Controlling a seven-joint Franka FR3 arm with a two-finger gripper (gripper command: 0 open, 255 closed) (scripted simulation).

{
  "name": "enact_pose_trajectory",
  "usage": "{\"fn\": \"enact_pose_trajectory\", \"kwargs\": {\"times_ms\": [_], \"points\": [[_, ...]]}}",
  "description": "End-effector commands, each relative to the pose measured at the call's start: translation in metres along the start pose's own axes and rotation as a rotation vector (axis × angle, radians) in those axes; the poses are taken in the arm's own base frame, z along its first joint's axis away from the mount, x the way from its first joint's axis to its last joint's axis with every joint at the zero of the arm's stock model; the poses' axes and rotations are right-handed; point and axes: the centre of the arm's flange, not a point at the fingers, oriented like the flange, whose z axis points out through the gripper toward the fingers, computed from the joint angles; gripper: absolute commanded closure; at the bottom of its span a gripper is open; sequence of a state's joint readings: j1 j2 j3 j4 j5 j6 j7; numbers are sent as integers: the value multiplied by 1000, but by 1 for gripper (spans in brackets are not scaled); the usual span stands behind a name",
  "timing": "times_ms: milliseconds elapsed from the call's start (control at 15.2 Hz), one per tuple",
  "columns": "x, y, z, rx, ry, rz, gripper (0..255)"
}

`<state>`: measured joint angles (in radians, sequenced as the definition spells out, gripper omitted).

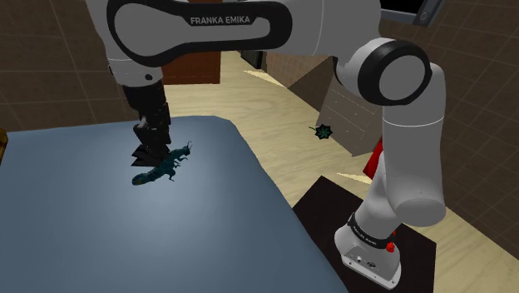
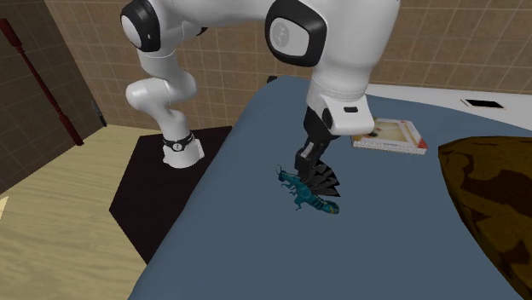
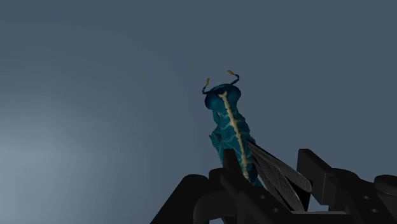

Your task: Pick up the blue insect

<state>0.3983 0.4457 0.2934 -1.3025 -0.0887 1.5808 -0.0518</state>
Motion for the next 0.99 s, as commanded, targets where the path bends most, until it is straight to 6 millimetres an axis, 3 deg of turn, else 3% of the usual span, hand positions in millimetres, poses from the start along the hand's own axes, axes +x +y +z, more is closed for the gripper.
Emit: {"fn": "enact_pose_trajectory", "kwargs": {"times_ms": [0, 924], "points": [[0, -2, 1, 2, -2, -2, 255], [-10, -5, -66, 2, -2, -2, 255]]}}
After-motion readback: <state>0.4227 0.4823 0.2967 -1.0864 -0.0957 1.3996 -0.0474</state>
